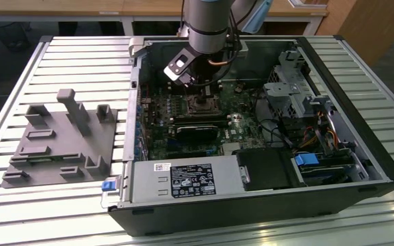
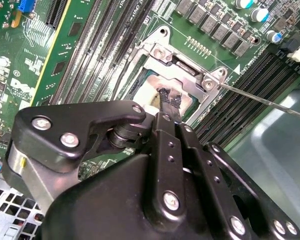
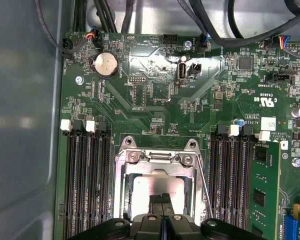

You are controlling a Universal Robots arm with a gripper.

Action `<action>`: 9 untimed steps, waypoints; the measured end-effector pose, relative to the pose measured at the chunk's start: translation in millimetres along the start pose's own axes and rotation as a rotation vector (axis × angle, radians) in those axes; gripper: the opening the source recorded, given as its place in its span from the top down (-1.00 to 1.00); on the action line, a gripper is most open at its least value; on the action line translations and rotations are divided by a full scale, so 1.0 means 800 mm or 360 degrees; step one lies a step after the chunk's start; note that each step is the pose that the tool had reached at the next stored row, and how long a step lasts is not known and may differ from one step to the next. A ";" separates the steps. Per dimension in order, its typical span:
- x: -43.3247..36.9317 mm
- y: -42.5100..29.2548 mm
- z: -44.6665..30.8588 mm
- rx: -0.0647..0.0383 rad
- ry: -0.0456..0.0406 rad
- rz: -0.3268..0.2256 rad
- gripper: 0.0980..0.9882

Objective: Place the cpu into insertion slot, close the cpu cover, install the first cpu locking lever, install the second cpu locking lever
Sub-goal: 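Close the cpu cover, then install the first cpu locking lever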

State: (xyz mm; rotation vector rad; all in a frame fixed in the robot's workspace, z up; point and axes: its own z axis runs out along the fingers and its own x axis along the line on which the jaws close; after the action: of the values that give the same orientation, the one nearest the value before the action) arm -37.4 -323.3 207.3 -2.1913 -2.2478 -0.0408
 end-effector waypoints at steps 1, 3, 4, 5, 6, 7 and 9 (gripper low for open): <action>0.000 0.0001 0.0000 0.0000 0.0000 0.0000 0.98; 0.000 0.0001 0.0000 0.0000 0.0001 0.0000 0.98; 0.000 0.0001 0.0001 0.0000 0.0001 0.0000 0.98; 0.000 0.0001 0.0000 0.0000 0.0001 0.0000 0.98; 0.000 0.0001 -0.0002 0.0000 0.0002 0.0000 0.98; 0.000 0.0001 -0.0002 0.0000 0.0003 0.0000 0.98; 0.000 0.0001 -0.0006 0.0000 0.0005 0.0000 0.98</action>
State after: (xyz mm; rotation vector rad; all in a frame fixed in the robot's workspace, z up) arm -37.3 -323.2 207.8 -2.1900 -2.2462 -0.0440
